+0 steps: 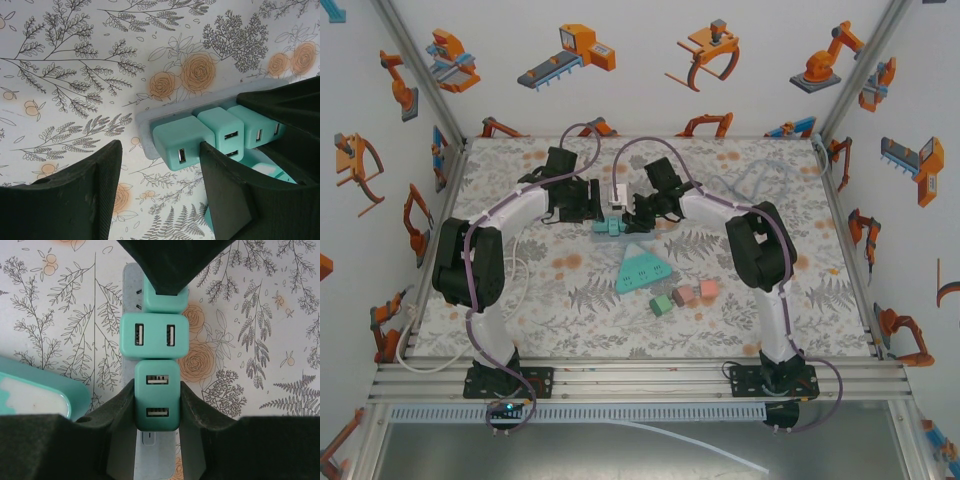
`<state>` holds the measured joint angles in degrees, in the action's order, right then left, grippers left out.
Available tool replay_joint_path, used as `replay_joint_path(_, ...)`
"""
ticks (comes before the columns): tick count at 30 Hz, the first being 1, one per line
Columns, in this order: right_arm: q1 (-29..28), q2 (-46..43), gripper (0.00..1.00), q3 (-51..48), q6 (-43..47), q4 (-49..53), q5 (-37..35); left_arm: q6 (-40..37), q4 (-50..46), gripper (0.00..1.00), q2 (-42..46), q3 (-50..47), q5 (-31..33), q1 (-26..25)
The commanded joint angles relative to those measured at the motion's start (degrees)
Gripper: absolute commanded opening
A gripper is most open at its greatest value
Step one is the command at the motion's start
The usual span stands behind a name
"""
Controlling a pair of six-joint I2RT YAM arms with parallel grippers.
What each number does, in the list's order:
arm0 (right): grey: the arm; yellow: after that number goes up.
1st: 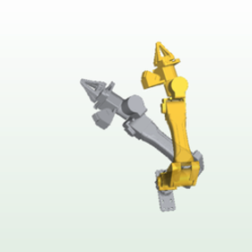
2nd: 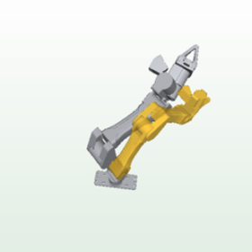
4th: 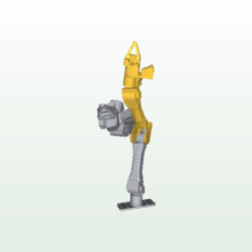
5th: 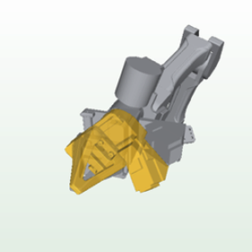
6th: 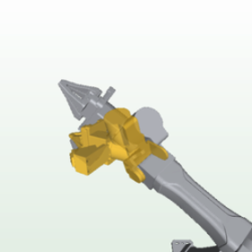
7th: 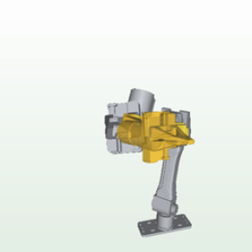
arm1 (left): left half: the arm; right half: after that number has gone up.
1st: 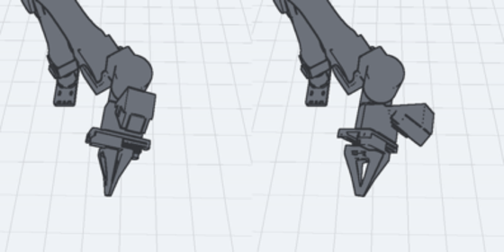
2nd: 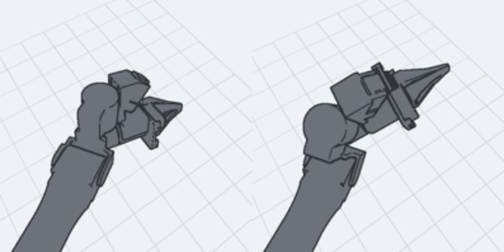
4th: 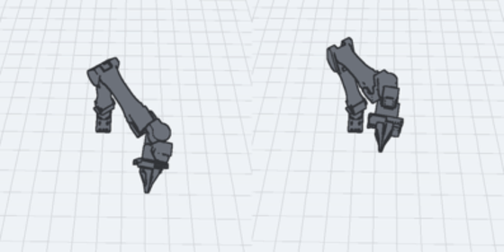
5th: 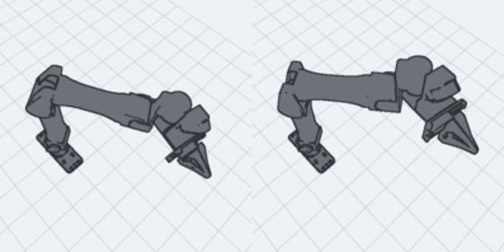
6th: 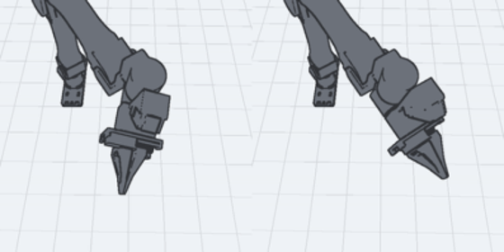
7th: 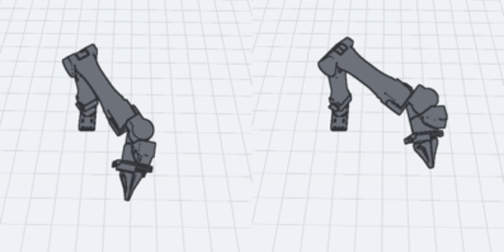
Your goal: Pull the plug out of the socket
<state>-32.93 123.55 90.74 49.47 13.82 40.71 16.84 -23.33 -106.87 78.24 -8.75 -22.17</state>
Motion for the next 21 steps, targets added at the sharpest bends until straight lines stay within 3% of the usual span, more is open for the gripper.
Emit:
replay_joint_path(1, -0.07, -4.39, 0.01, 0.88, -4.6, -7.22, 5.12, -1.95, -11.42, 0.59, -4.19, -4.92, 5.05, -1.54)
replay_joint_path(5, 0.33, -3.9, 0.01, 1.18, -8.16, -9.21, 4.44, -1.82, -11.43, 0.59, -3.99, -5.3, 5.05, -1.5)
replay_joint_path(9, -0.64, -4.6, 0.01, 1.13, -4.52, -6.5, 0.29, -1.75, -11.29, 0.59, -3.96, -5.31, 4.99, -1.54)
replay_joint_path(13, 0.9, -5.53, 0.0, 0.14, -14.22, -12.71, 3.61, -1.8, -11.17, 0.59, -3.99, -5.38, 5.12, -1.58)
replay_joint_path(18, -1.0, -5.46, 0.0, 0.51, -2.4, -4.65, -2.79, -1.78, -10.99, 0.59, -4.12, -5.91, 4.8, -1.56)
replay_joint_path(21, -1.44, -5.99, 0.0, -0.08, -2.83, -4.45, -2.24, -1.86, -10.88, 0.59, -3.96, -6.41, 4.09, -1.77)
